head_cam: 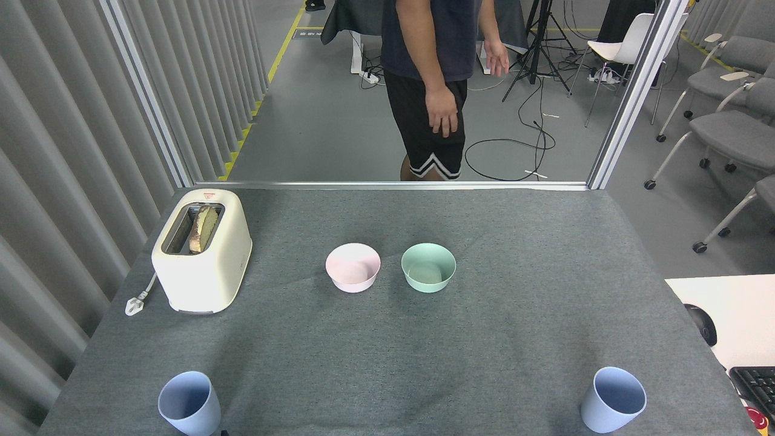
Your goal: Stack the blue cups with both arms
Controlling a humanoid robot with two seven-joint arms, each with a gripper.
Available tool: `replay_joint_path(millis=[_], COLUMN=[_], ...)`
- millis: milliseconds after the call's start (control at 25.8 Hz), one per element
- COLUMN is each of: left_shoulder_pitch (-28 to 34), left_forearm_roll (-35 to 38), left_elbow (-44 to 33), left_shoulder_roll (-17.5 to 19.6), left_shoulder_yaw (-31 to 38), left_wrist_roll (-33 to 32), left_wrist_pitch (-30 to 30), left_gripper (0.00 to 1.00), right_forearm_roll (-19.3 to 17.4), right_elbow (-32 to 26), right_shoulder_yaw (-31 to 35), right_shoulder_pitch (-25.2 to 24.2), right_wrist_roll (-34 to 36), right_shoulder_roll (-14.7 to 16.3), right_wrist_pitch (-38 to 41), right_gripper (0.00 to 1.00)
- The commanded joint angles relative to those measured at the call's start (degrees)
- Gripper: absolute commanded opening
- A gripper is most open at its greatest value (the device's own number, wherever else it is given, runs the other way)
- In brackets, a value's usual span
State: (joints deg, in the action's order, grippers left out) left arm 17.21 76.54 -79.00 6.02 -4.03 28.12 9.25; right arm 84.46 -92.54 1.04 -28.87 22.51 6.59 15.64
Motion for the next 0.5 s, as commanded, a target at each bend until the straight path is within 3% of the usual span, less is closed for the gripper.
replay_joint_path(millis=[0, 465], left_shoulder_pitch=[-1.39, -4.99], left_forearm_roll=[-0.08, -0.08], left_elbow=[1.39, 5.17], left_shoulder_roll=[0.04, 0.04], left_shoulder_yaw=[-0.01, 0.08], left_wrist_roll=[0.01, 0.01], left_wrist_pitch=[-0.11, 0.24], left_gripper=[1.0, 1.0], right_forearm_roll=[0.01, 0.09], right_elbow=[0.17, 0.34], right_shoulder_yaw=[0.02, -0.16], right_shoulder_pitch=[0.04, -0.05], right_wrist_roll=[0.16, 0.78], right_shoulder_roll=[0.0, -0.09], right_wrist_pitch=[0.0, 0.0], right_gripper=[1.0, 1.0])
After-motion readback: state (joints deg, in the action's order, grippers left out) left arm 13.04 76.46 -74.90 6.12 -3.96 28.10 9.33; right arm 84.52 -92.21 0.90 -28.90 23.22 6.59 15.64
